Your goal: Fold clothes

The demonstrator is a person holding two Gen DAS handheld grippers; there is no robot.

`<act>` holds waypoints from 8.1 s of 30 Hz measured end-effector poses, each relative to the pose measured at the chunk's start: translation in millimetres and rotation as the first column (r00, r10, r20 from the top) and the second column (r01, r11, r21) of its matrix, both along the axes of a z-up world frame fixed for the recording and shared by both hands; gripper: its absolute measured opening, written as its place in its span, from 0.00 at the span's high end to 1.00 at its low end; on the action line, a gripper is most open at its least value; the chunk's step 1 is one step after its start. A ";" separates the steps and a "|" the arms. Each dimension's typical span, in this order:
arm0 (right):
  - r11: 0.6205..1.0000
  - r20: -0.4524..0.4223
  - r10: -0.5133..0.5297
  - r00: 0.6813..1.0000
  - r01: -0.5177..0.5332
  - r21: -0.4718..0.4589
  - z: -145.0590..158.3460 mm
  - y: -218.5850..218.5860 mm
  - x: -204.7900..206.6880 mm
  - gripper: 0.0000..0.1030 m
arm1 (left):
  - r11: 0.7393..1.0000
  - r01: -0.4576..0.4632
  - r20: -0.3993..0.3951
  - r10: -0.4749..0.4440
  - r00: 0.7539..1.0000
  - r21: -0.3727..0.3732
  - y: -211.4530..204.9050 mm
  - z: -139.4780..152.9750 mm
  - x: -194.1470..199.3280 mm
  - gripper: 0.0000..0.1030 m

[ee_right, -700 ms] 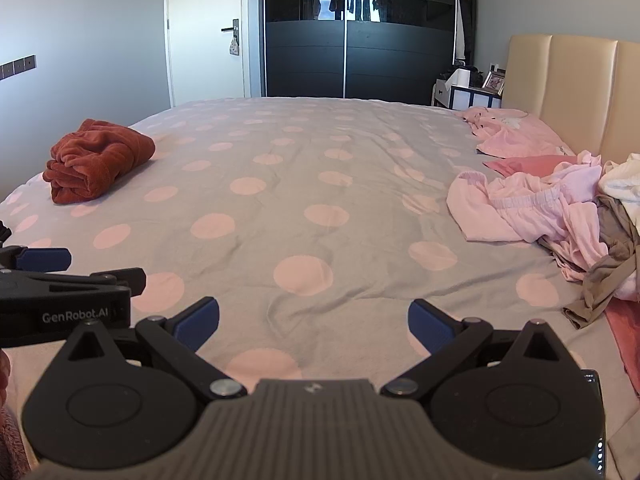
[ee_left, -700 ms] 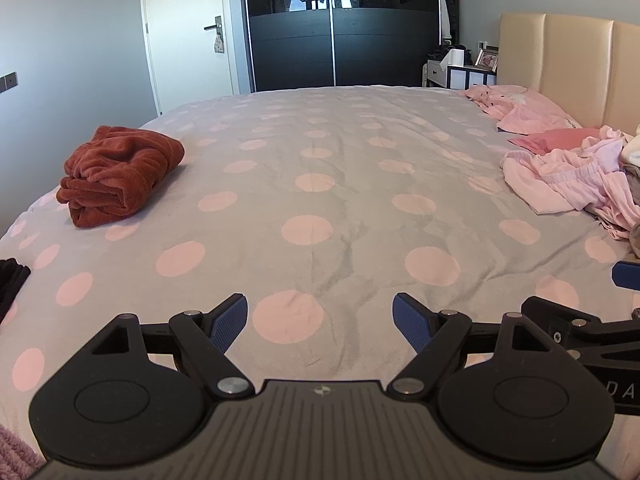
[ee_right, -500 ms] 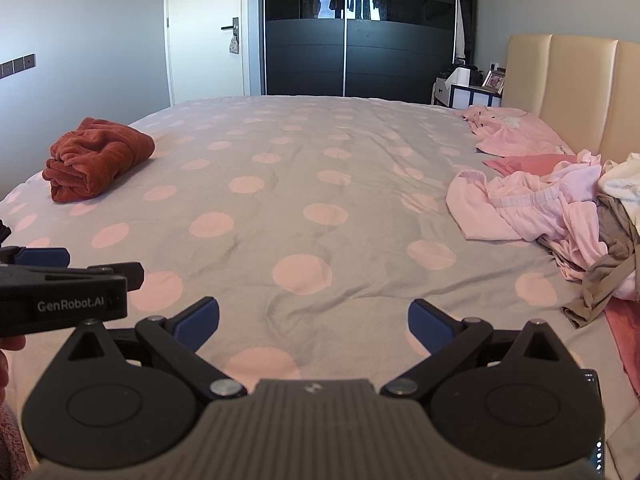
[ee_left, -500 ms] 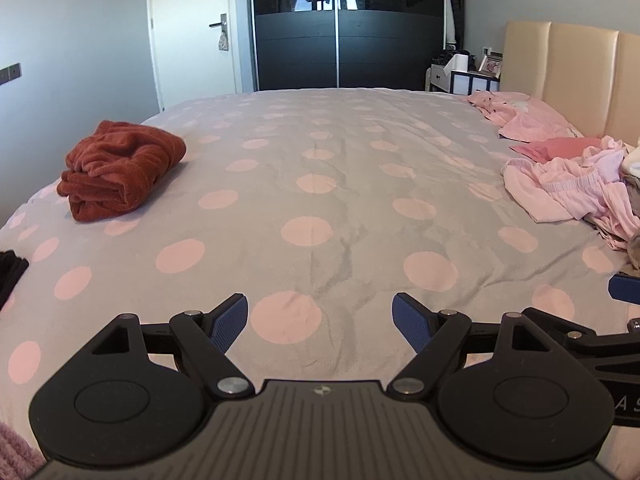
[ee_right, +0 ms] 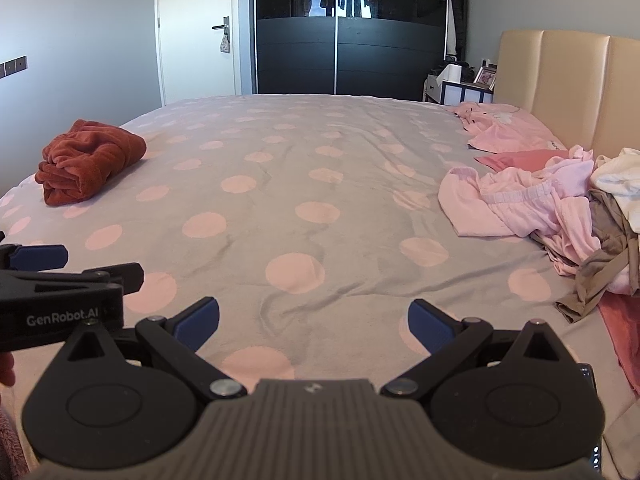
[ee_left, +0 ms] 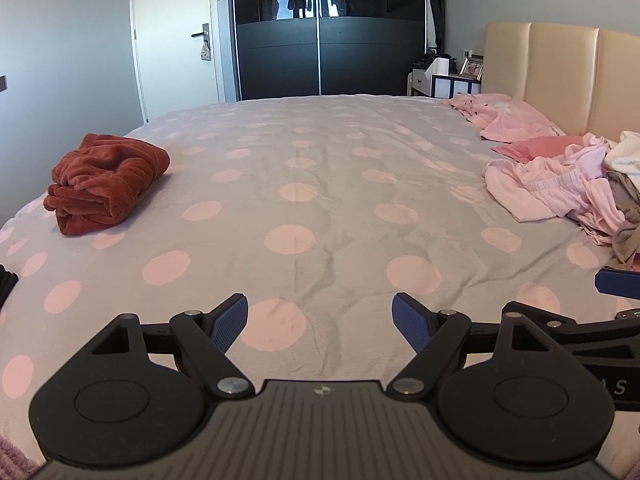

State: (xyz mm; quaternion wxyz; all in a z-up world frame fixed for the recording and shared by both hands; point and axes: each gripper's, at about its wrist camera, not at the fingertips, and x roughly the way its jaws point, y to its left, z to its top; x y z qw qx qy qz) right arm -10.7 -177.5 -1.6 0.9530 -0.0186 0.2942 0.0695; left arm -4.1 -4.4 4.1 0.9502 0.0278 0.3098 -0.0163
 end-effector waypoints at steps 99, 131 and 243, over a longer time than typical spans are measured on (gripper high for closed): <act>0.675 0.192 -0.578 0.793 0.597 -0.434 131.5 -473.4 74.0 0.15 | 0.989 -0.084 -0.208 0.107 0.972 0.118 0.2 -21.5 60.8 0.23; 0.952 -0.063 -0.010 0.998 -0.009 -0.307 165.1 -236.7 99.9 0.99 | 0.998 0.018 -0.125 -0.010 0.992 0.060 1.7 30.9 58.4 0.23; 0.849 -0.404 0.469 0.785 -0.527 -0.037 -24.0 -0.8 68.7 0.86 | 0.824 0.529 -0.289 -0.466 0.836 0.203 116.2 -9.0 -14.0 0.42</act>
